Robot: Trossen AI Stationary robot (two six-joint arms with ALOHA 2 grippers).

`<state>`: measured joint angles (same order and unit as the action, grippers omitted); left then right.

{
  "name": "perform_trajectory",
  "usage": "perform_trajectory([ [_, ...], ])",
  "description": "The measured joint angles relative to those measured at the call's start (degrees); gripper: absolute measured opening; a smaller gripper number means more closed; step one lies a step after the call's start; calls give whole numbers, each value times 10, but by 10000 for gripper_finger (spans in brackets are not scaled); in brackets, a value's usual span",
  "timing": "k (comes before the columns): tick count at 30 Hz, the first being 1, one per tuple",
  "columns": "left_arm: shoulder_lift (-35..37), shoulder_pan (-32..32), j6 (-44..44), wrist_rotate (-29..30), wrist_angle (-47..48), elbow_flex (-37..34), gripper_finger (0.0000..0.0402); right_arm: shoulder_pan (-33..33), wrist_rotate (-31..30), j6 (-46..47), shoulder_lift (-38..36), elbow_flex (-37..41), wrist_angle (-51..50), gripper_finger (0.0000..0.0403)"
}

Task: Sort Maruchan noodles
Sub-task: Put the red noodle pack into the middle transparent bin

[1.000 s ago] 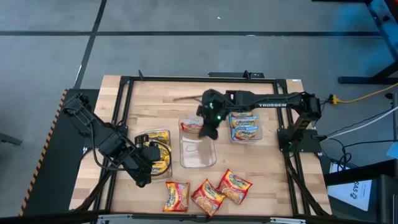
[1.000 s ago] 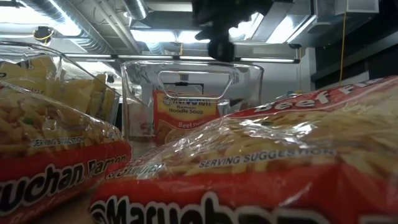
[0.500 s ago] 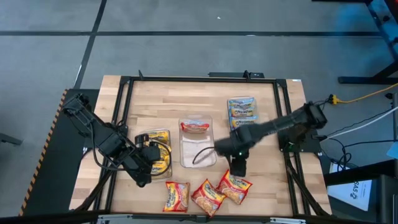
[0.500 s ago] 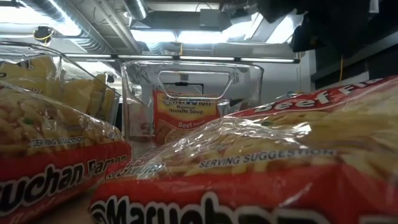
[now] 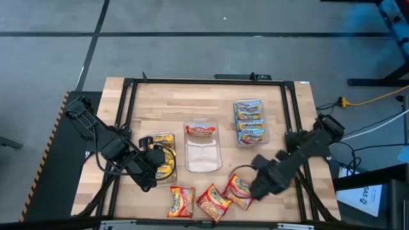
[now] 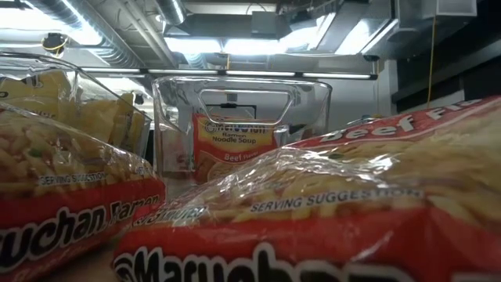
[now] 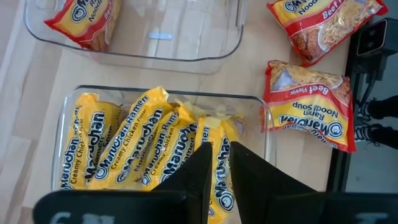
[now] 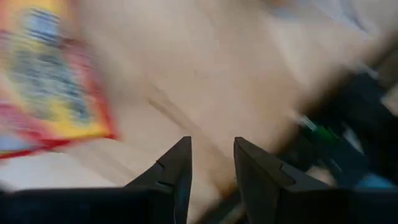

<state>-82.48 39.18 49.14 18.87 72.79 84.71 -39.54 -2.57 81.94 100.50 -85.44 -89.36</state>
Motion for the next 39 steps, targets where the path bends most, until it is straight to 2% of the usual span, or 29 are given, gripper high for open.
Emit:
perform_trajectory([
  [3, 0, 0, -1, 1, 0, 0, 50, -42, -6, 97, -22, 27, 18, 117],
  [8, 0, -2, -1, 1, -2, 0, 50, -113, -83, 350, -62, 120, 61, 117],
  [12, 0, -2, -1, 1, -2, 0, 50, -155, -123, 500, -96, 221, 188, 117],
  [18, 0, -2, -2, 1, -2, 0, 50, -167, -159, 498, -135, 386, 548, 117],
  [21, 0, -2, -2, 1, -2, 0, 50, -161, -188, 499, -138, 437, 636, 117],
  [27, 0, -2, -1, 1, -4, 0, 50, -151, -200, 494, -138, 459, 689, 117],
  [32, 0, -2, -1, 1, -4, 0, 50, -152, -197, 443, -138, 459, 757, 117],
  [39, 0, -2, -1, 1, -4, 0, 50, -152, -190, 438, -137, 459, 764, 117],
])
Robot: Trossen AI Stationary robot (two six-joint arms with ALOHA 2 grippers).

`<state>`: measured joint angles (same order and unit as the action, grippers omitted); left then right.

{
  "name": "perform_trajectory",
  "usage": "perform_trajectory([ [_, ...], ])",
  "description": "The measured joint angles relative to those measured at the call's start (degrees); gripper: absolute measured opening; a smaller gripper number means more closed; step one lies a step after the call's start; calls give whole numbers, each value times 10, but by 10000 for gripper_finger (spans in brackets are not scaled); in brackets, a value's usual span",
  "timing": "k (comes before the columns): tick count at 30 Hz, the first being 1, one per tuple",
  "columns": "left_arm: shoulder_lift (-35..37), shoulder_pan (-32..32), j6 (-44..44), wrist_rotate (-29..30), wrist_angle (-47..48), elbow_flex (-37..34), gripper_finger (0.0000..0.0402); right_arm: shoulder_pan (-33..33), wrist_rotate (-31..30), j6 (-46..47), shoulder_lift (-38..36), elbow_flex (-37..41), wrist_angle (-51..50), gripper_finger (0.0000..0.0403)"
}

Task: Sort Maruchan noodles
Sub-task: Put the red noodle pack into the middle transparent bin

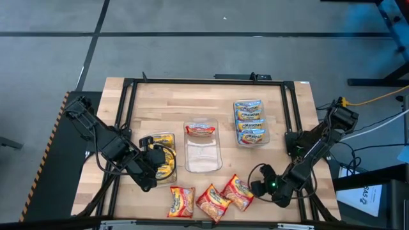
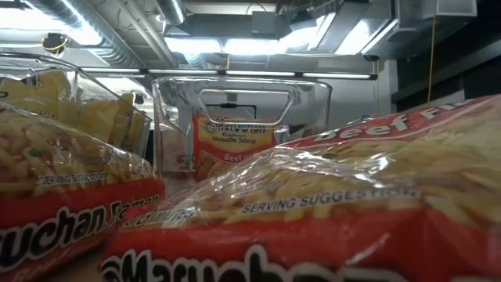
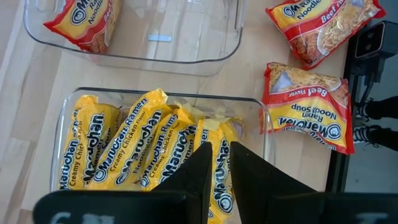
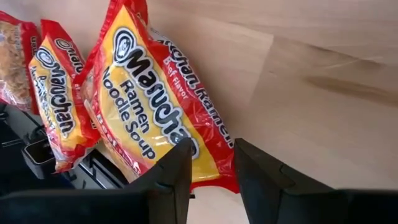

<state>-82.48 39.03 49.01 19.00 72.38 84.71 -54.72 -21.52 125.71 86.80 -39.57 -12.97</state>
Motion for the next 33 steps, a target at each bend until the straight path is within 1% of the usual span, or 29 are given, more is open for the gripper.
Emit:
perform_trajectory([
  [5, 0, 0, 0, 0, 0, 0, 50, 0, 1, -3, 0, 0, 26, 117],
  [11, 0, 0, 0, 0, 0, 0, 50, 0, 2, -11, 1, 0, 24, 117],
  [15, 0, 0, 0, 0, 0, 0, 50, 0, 30, -17, 1, 0, 6, 117],
  [17, 0, 0, 0, 0, 0, 0, 50, 0, 34, -17, 1, 0, 2, 117],
  [33, 0, 0, -1, 0, 0, 0, 50, 1, 37, -17, 3, 0, 33, 117],
])
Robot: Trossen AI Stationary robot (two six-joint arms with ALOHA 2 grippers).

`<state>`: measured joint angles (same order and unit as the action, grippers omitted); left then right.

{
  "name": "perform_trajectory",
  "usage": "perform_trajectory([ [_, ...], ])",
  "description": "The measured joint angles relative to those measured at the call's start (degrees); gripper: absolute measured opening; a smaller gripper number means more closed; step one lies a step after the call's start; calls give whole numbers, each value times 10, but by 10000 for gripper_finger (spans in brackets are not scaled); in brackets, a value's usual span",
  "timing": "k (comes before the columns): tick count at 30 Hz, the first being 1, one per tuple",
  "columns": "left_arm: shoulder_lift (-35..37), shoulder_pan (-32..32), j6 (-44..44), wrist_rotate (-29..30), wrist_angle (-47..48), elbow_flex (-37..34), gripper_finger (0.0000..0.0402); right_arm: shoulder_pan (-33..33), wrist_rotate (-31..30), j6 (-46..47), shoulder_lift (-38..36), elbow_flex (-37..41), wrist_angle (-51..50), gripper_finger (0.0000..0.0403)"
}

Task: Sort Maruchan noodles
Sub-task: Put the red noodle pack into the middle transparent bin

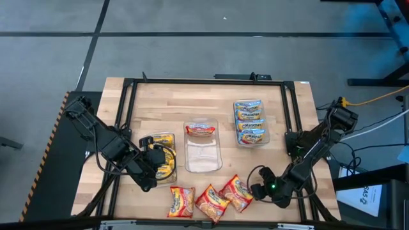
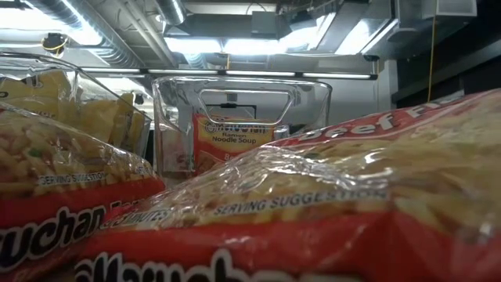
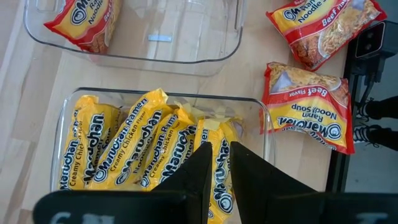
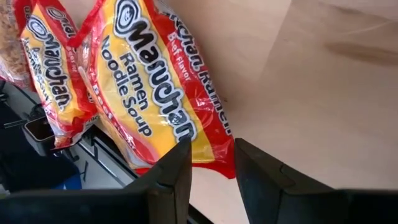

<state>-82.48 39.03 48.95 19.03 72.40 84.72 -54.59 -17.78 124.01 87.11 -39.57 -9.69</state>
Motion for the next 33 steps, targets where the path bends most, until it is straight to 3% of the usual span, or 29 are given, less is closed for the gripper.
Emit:
perform_trajectory([
  [13, 0, 0, 0, 0, 0, 0, 50, 11, 2, -16, 47, 0, 69, 114],
  [17, 0, 0, 0, 0, 0, 0, 50, 11, -9, -17, 47, 0, 67, 81],
  [21, 0, 0, 0, 0, 0, 0, 50, 11, -8, -40, 47, 0, 67, 20],
  [26, 0, 0, 0, 0, 0, 0, 50, 11, -31, -59, 47, 0, 67, 4],
  [33, 0, 0, 0, 0, 0, 0, 50, 11, -115, -104, -4, 0, 65, 2],
])
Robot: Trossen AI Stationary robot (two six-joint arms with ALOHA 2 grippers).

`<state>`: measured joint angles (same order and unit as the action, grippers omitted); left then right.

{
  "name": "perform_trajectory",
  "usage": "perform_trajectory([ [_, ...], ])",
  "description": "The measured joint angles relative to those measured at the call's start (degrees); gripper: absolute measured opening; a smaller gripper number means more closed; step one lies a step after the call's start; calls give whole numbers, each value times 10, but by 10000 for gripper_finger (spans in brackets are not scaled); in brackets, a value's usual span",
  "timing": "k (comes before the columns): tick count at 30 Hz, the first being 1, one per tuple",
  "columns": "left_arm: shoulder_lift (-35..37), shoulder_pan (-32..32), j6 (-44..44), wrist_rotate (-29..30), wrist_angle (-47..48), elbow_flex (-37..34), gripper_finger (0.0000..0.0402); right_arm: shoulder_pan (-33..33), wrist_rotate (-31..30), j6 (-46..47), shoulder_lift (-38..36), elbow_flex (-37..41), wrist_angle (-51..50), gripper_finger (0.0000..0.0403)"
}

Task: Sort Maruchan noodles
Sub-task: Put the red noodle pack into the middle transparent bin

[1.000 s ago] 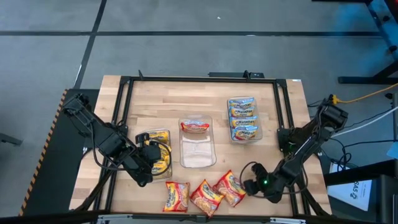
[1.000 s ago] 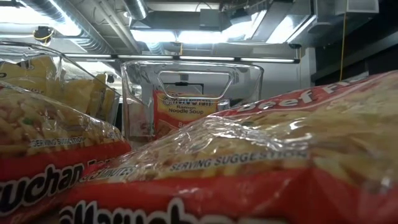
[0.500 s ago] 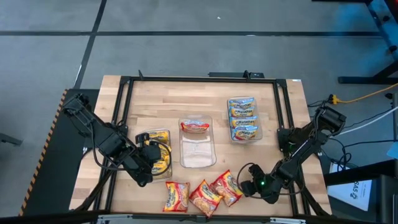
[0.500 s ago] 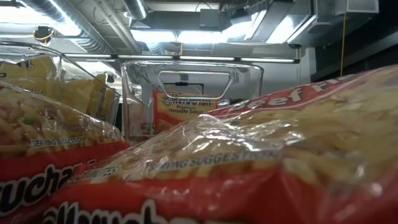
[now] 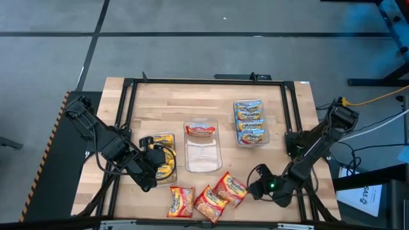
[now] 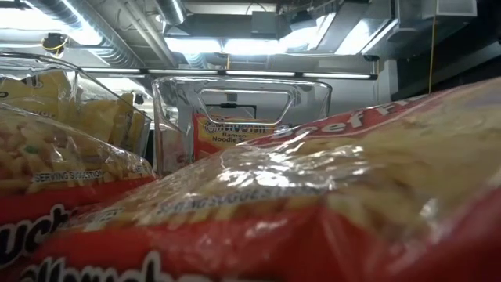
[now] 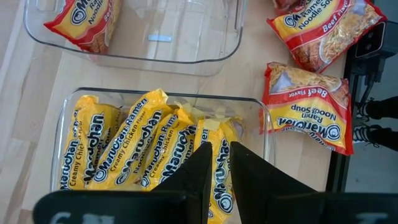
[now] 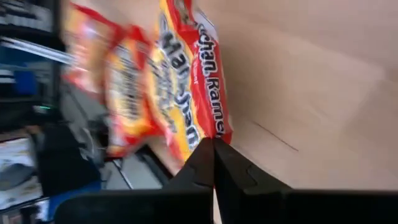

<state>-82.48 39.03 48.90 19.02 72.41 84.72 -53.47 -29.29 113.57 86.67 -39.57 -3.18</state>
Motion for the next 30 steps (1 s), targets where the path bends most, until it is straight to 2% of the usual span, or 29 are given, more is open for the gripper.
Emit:
perform_trajectory([
  [10, 0, 0, 0, 0, 0, 0, 50, 0, -133, -139, -151, 0, -17, 0],
  [16, 0, 0, 0, 1, 0, 0, 50, 2, -244, -262, -237, 0, -11, 0],
  [19, 0, 0, 0, 8, 0, 0, 50, 15, -274, -325, -274, 0, -12, 0],
  [22, 0, 0, 0, 17, 0, 0, 50, 45, -273, -386, -305, 0, -6, 0],
  [24, 0, 0, 0, 18, 0, 0, 50, 76, -252, -427, -315, 0, 6, 0],
  [30, 0, 0, 0, 19, 0, 0, 50, 202, -117, -585, -307, -1, 103, 0],
])
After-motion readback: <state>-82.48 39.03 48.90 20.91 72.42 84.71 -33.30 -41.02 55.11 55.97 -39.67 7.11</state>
